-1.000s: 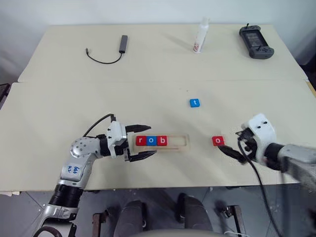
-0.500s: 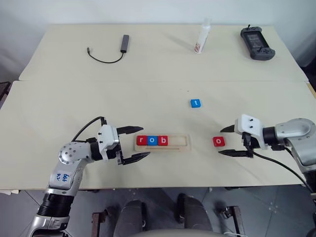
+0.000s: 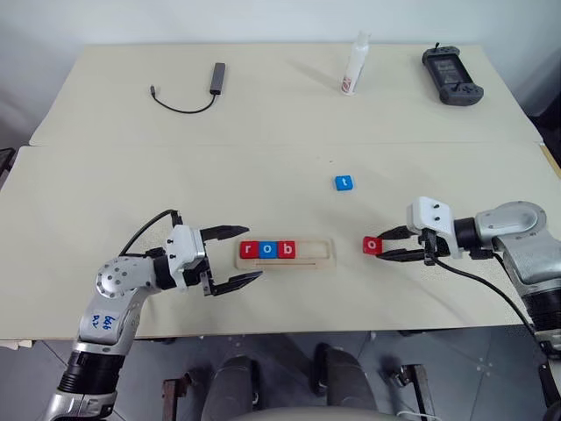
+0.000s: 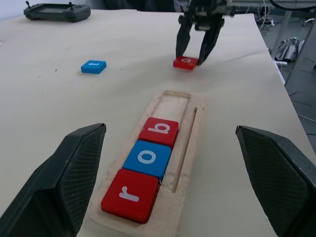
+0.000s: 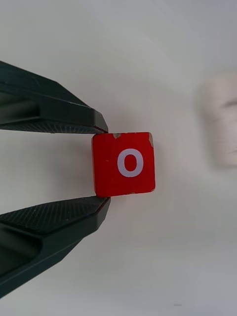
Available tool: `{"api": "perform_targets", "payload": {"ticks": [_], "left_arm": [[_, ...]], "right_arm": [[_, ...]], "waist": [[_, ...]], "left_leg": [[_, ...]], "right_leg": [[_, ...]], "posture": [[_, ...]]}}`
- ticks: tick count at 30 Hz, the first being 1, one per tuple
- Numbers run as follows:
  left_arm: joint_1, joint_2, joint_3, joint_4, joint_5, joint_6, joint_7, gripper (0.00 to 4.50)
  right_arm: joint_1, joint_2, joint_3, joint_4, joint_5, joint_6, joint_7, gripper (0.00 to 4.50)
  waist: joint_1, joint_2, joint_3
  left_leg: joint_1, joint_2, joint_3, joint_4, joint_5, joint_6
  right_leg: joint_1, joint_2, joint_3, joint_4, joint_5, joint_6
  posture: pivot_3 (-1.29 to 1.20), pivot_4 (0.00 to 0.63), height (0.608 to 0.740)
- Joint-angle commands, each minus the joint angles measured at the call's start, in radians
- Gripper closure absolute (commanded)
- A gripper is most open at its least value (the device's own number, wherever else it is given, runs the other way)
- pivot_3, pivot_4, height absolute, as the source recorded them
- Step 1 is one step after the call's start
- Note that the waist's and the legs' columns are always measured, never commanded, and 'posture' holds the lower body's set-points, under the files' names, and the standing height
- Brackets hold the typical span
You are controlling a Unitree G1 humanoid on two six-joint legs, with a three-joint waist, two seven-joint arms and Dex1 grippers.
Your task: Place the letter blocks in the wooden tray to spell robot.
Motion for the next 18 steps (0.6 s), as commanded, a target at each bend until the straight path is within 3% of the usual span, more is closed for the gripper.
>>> {"api": "perform_targets", "payload": {"ticks": [1,4,10,18], "left_arm": [[0.023,0.006,0.024,-0.036,-0.013,-0.017,0.006,0.00],[0.034,0.003,0.025,-0.041,-0.009,-0.018,0.018,0.00],[0.061,-0.001,0.023,-0.070,-0.002,-0.014,0.049,0.00],[0.104,0.012,0.046,-0.116,-0.010,-0.001,0.083,0.00]], "right_arm": [[-0.056,0.034,0.017,-0.202,0.077,0.199,-0.030,3.06],[-0.078,0.066,0.053,-0.268,0.078,0.299,-0.063,3.06],[-0.117,0.169,0.208,-0.236,-0.060,0.214,-0.131,3.06],[-0.159,0.222,0.231,-0.183,-0.101,0.214,-0.179,3.06]], "waist": [[-0.002,0.000,0.000],[0.001,0.000,0.000],[0.003,0.000,0.000],[-0.002,0.000,0.000]], "left_leg": [[0.000,0.000,0.000,0.000,0.000,0.000],[0.000,0.001,-0.001,0.000,0.000,0.000],[-0.001,-0.001,-0.002,0.001,0.000,0.000],[-0.001,0.000,-0.001,0.001,0.000,0.000]], "right_leg": [[0.000,0.000,0.000,0.000,0.000,0.000],[0.000,0.000,0.000,0.001,0.000,0.000],[0.000,0.000,-0.001,0.000,0.000,0.000],[-0.001,0.000,-0.001,0.001,0.000,0.000]], "posture": [[0.00,0.150,0.740],[0.00,0.150,0.740],[0.00,0.150,0.740],[0.00,0.150,0.740]]}}
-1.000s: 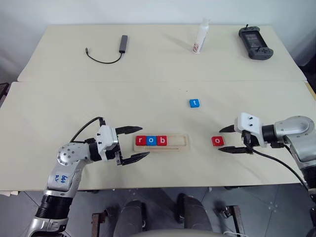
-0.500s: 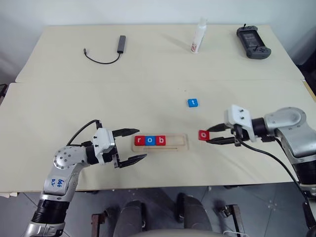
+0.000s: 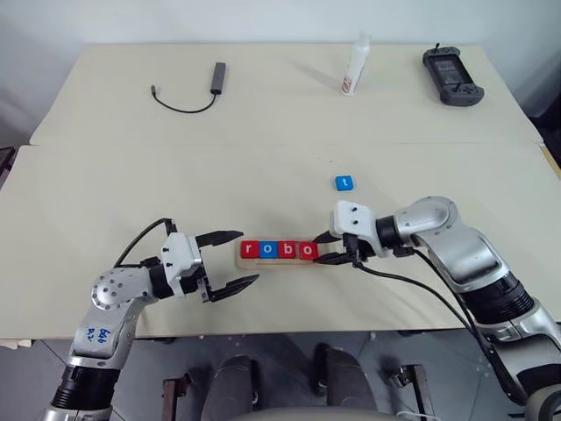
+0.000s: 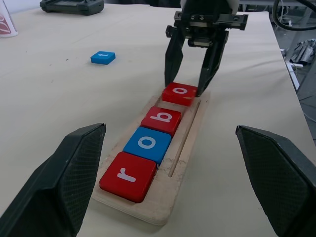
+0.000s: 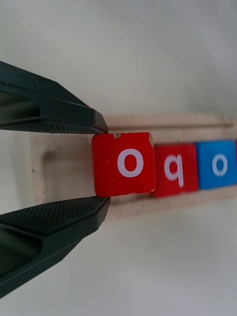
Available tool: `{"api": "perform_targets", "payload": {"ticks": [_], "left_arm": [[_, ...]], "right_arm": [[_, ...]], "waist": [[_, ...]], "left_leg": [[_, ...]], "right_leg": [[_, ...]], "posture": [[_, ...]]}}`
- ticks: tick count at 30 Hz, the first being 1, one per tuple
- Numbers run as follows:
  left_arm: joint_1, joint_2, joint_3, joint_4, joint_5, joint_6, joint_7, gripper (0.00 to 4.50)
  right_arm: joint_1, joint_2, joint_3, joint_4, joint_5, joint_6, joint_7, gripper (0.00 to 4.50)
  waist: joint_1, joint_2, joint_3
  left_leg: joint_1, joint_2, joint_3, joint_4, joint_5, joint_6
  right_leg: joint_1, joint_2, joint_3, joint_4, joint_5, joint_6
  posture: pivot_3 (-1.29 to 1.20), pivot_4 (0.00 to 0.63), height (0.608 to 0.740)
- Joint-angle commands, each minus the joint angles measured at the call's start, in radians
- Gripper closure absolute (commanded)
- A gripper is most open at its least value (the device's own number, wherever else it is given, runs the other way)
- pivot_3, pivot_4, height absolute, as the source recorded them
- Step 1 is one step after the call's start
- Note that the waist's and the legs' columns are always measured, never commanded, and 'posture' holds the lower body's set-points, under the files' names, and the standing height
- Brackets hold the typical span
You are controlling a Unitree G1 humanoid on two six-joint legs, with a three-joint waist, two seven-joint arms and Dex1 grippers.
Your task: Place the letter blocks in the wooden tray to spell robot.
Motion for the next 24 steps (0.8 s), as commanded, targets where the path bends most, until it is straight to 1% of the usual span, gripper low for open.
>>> {"api": "perform_targets", "payload": {"ticks": [1,7,15,16,20,24], "left_arm": [[0.024,0.008,0.025,-0.053,-0.011,-0.002,0.017,0.00],[0.025,0.005,0.016,-0.064,-0.011,0.000,0.033,0.00],[0.017,0.010,0.019,-0.059,-0.014,0.000,0.035,0.00],[0.015,0.009,0.016,-0.058,-0.014,0.000,0.035,0.00],[0.007,0.005,0.009,-0.051,-0.011,-0.001,0.034,0.00],[0.002,0.005,0.006,-0.047,-0.010,-0.003,0.032,0.00]], "right_arm": [[-0.027,0.013,-0.011,-0.006,-0.013,-0.007,-0.010,3.06],[-0.043,0.037,0.005,0.002,-0.022,0.000,-0.006,3.06],[-0.028,-0.003,0.000,-0.035,-0.013,0.026,0.039,0.28],[-0.032,-0.009,-0.011,-0.041,-0.007,0.031,0.042,0.01],[-0.049,-0.007,-0.052,-0.042,0.012,0.047,0.024,0.01],[-0.026,-0.031,-0.102,-0.047,0.039,0.047,0.024,0.01]], "waist": [[0.000,0.000,0.000],[0.001,0.000,0.000],[0.001,0.000,0.000],[0.001,0.000,0.000],[0.000,0.000,0.000],[0.003,0.000,0.000]], "left_leg": [[0.000,0.000,0.000,0.000,0.000,0.000],[0.000,0.000,0.000,0.000,0.000,0.000],[0.000,0.000,0.000,0.000,0.000,0.000],[0.000,0.000,0.000,0.000,0.000,0.000],[0.000,0.000,0.000,0.000,0.000,0.000],[0.000,0.000,0.000,0.000,0.000,0.000]], "right_leg": [[0.000,0.000,0.000,0.000,0.000,0.000],[0.000,0.000,0.000,0.000,0.000,0.000],[0.000,0.000,0.000,0.000,0.000,0.000],[0.000,0.000,0.000,0.000,0.000,0.000],[0.000,0.000,0.000,0.000,0.000,0.000],[0.000,0.000,0.000,0.000,0.000,0.000]], "posture": [[0.00,0.150,0.740],[0.00,0.150,0.740],[0.00,0.150,0.740],[0.00,0.150,0.740],[0.00,0.150,0.740],[0.00,0.150,0.740]]}}
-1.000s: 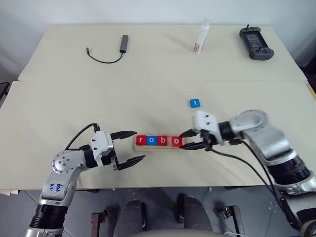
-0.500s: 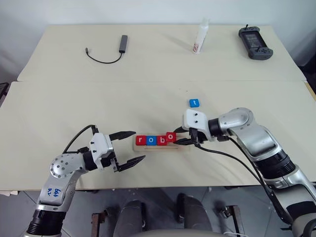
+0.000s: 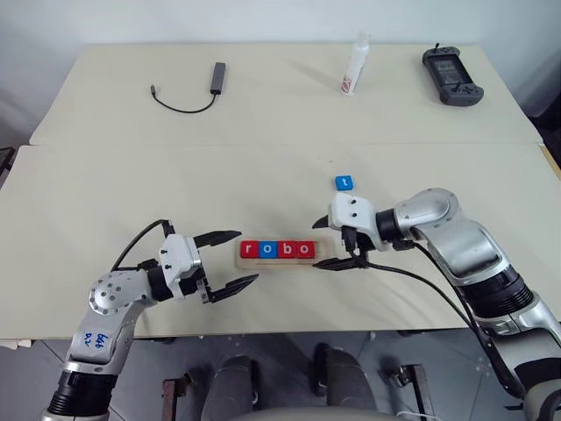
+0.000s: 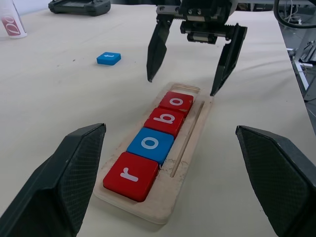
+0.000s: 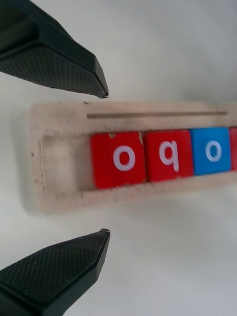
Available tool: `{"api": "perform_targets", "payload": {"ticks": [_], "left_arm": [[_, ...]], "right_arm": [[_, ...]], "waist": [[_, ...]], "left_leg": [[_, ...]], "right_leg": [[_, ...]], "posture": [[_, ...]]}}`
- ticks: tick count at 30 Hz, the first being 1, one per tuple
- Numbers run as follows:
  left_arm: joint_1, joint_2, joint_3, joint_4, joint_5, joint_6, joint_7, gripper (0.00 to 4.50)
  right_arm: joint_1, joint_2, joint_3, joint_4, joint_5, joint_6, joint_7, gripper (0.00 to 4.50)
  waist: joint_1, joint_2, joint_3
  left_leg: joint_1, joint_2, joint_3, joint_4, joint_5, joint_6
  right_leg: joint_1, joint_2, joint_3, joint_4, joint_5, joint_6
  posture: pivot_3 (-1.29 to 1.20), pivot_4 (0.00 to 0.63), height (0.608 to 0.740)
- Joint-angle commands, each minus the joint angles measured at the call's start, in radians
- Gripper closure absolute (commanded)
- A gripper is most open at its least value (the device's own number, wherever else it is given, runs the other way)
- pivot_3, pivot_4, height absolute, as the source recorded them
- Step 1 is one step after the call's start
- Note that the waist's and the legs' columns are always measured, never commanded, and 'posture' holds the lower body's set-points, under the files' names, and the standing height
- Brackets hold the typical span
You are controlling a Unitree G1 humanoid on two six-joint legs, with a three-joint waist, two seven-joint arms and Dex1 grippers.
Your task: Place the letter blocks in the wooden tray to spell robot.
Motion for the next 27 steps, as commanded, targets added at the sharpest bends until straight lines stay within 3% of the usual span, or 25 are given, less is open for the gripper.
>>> {"api": "perform_targets", "payload": {"ticks": [1,3,9,13,20,27], "left_arm": [[-0.007,0.002,0.008,-0.025,-0.009,-0.005,0.000,0.00],[-0.009,0.002,0.011,-0.024,-0.010,-0.004,0.000,0.00],[-0.012,0.004,0.017,0.005,-0.021,0.000,-0.011,0.00],[-0.070,-0.016,0.026,0.052,-0.043,0.045,0.010,0.00],[-0.157,-0.018,0.006,0.129,-0.037,0.035,-0.051,0.00],[-0.172,-0.024,0.004,0.147,-0.021,0.016,-0.063,0.00]], "right_arm": [[0.026,-0.044,-0.084,-0.042,0.040,0.001,-0.001,0.01],[0.054,-0.062,-0.110,-0.051,0.052,-0.004,-0.003,0.01],[0.440,-0.032,-0.591,-0.027,0.208,-0.222,-0.133,0.01],[0.619,0.021,-0.781,-0.032,0.286,-0.344,-0.155,0.01],[0.798,0.045,-0.877,-0.026,0.332,-0.398,-0.187,0.01],[0.680,0.043,-0.785,-0.027,0.311,-0.349,-0.303,0.01]], "waist": [[0.002,0.000,0.000],[0.004,0.000,0.000],[0.026,-0.001,0.000],[0.025,0.000,0.000],[0.022,0.001,-0.001],[0.002,0.001,-0.001]], "left_leg": [[0.000,0.000,0.000,0.000,0.000,0.000],[0.000,0.000,0.000,0.000,0.000,0.000],[0.000,-0.001,0.000,-0.002,0.000,0.000],[0.002,0.000,0.002,-0.002,0.000,0.000],[0.005,0.000,0.003,-0.003,0.000,0.000],[0.007,0.001,0.005,-0.003,0.000,-0.001]], "right_leg": [[0.000,0.000,0.000,0.000,0.000,0.000],[0.000,0.000,0.000,0.000,0.000,0.000],[0.000,0.000,-0.001,-0.002,0.000,0.000],[0.001,0.000,0.001,-0.001,0.000,0.000],[0.002,0.001,0.003,0.000,0.000,0.000],[0.002,0.001,0.005,0.001,0.000,0.000]], "posture": [[0.00,0.150,0.740],[0.00,0.150,0.740],[0.00,0.150,0.740],[0.00,0.150,0.740],[0.00,0.150,0.740],[0.00,0.150,0.740]]}}
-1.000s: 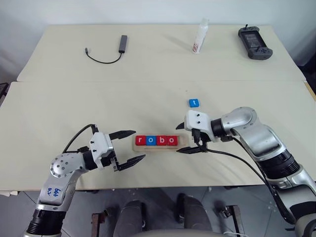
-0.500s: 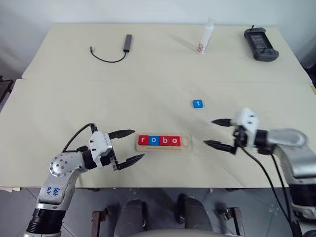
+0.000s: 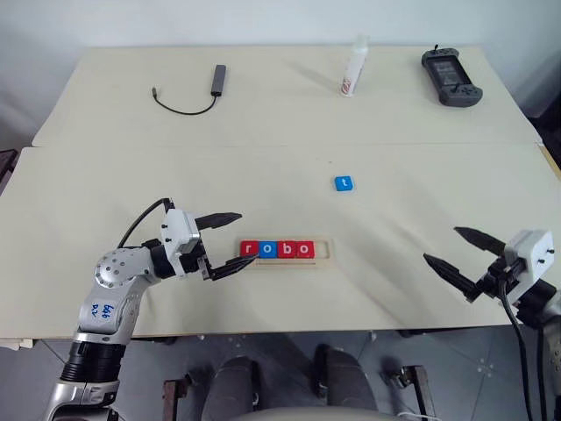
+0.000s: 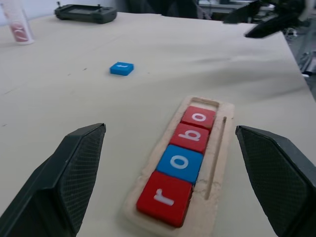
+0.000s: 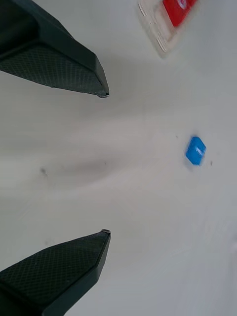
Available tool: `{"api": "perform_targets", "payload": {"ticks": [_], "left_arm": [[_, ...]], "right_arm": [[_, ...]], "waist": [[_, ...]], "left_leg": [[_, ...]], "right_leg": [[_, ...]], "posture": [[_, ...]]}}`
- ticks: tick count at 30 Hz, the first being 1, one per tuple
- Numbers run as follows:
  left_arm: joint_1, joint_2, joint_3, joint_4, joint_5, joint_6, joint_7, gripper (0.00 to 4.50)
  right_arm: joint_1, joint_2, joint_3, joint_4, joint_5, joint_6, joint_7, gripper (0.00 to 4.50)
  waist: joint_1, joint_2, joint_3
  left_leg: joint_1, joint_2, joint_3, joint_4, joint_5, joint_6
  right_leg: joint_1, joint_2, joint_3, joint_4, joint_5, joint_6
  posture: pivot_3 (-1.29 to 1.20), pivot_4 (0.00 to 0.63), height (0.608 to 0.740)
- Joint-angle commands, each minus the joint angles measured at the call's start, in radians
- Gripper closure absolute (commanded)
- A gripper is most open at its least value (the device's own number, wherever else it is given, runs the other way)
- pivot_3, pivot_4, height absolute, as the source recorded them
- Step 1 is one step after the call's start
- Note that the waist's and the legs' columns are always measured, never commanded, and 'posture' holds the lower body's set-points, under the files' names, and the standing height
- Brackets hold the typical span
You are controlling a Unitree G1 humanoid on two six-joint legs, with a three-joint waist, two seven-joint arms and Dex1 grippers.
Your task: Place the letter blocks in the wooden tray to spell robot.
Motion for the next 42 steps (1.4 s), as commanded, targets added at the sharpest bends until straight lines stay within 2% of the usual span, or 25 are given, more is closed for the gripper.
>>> {"api": "perform_targets", "payload": {"ticks": [1,4,7,12,16,20,25,28,35,42], "left_arm": [[-0.008,-0.004,0.005,-0.006,0.008,-0.030,-0.003,0.00],[0.004,-0.006,0.004,-0.016,0.019,-0.041,0.007,0.00],[0.029,-0.005,0.007,-0.039,0.025,-0.047,0.021,0.00],[0.067,-0.005,0.011,-0.071,0.036,-0.052,0.044,0.00],[0.094,-0.004,0.014,-0.106,0.034,-0.046,0.059,0.00],[0.110,0.000,0.023,-0.129,0.033,-0.040,0.075,0.00],[0.125,0.006,0.028,-0.145,0.031,-0.036,0.084,0.00],[0.129,0.009,0.031,-0.150,0.030,-0.034,0.088,0.00],[0.101,0.006,0.015,-0.123,0.027,-0.037,0.073,0.00],[0.045,-0.024,-0.031,-0.077,0.027,-0.038,0.034,0.00]], "right_arm": [[-0.062,-0.010,0.045,-0.024,0.004,0.046,-0.054,0.01],[-0.257,-0.030,0.178,0.004,-0.066,0.223,-0.170,0.01],[-0.452,-0.019,0.313,0.055,-0.109,0.386,-0.216,0.01],[-0.641,0.057,0.405,0.169,-0.136,0.499,-0.294,0.01],[-0.795,0.171,0.461,0.344,-0.207,0.568,-0.436,0.01],[-0.861,0.261,0.473,0.423,-0.236,0.588,-0.511,0.01],[-0.866,0.327,0.464,0.437,-0.255,0.602,-0.576,0.01],[-0.838,0.352,0.465,0.376,-0.263,0.651,-0.622,0.58],[-0.792,0.330,0.447,0.234,-0.248,0.723,-0.630,2.98],[-0.701,0.229,0.378,-0.002,-0.191,0.849,-0.593,2.98]], "waist": [[-0.002,0.000,0.000],[-0.009,0.000,0.000],[-0.013,0.001,0.000],[-0.002,0.001,0.000],[-0.005,0.001,0.000],[-0.007,0.001,0.000],[-0.008,0.001,0.000],[-0.017,0.001,0.000],[-0.029,0.001,0.000],[-0.028,0.001,0.000]], "left_leg": [[0.000,0.000,0.000,0.000,0.000,0.000],[0.000,0.000,0.001,0.000,0.000,0.000],[0.001,0.001,0.002,0.000,0.000,0.000],[-0.001,0.001,0.000,-0.001,0.000,0.000],[-0.006,0.000,-0.001,0.001,0.000,0.000],[-0.006,0.000,-0.002,0.000,0.000,0.000],[-0.006,0.000,-0.002,0.000,0.000,0.000],[-0.006,0.001,-0.002,-0.001,0.000,-0.001],[-0.006,0.001,-0.002,-0.001,0.000,-0.001],[-0.006,0.000,-0.002,-0.002,0.000,-0.001]], "right_leg": [[0.000,0.000,0.000,0.000,0.000,0.000],[0.000,0.000,0.001,0.001,0.000,0.000],[-0.001,0.000,0.002,0.002,0.000,-0.001],[-0.002,0.000,-0.001,0.001,0.000,-0.002],[-0.004,0.000,-0.002,0.000,0.000,-0.002],[-0.005,0.000,-0.003,0.001,0.000,-0.002],[-0.004,0.000,-0.003,0.000,0.000,-0.002],[-0.004,0.000,-0.003,0.001,0.000,-0.002],[-0.004,0.000,-0.003,0.000,0.000,-0.002],[-0.004,0.000,-0.003,0.000,0.000,-0.002]], "posture": [[0.00,0.150,0.740],[0.00,0.150,0.740],[0.00,0.150,0.740],[0.00,0.150,0.740],[0.00,0.150,0.740],[0.00,0.150,0.740],[0.00,0.150,0.740],[0.00,0.150,0.740],[0.00,0.150,0.740],[0.00,0.150,0.740]]}}
